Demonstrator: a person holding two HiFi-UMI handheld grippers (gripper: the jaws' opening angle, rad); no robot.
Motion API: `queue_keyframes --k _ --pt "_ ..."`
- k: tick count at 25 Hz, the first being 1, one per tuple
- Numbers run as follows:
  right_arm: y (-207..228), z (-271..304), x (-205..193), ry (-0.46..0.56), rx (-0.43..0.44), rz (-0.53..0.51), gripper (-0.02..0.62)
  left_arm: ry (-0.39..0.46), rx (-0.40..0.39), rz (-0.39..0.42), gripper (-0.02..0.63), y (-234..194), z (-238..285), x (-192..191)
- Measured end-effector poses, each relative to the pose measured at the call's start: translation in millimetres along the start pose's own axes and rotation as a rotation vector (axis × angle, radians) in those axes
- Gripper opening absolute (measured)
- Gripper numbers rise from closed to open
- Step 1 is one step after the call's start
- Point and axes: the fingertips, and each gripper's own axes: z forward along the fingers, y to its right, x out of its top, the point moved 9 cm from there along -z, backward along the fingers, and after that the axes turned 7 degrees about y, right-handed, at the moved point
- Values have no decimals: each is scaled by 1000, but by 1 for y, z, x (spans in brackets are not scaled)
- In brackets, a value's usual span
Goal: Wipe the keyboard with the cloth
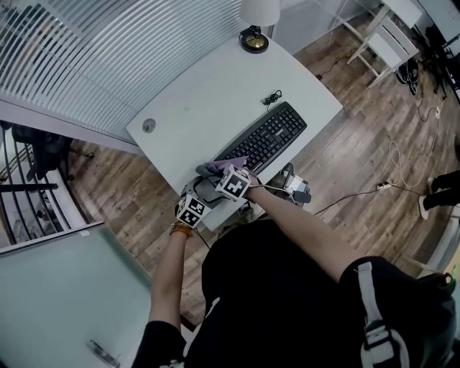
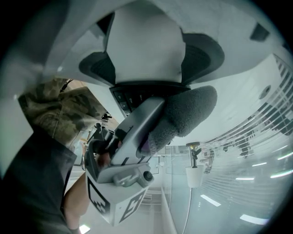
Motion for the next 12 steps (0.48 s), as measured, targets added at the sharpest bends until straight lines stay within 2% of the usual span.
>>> queue_keyframes --k 4,6,10,12 --pt "2 1 -2 9 -5 62 80 -3 3 -4 443 0 0 0" --pt "4 1 -3 18 20 118 80 -4 5 -3 443 1 0 0" --pt "10 -12 -4 79 172 258 87 0 -13 -11 442 3 2 1" --pt "17 -33 10 184 194 256 89 7 -31 -39 442 1 -5 8"
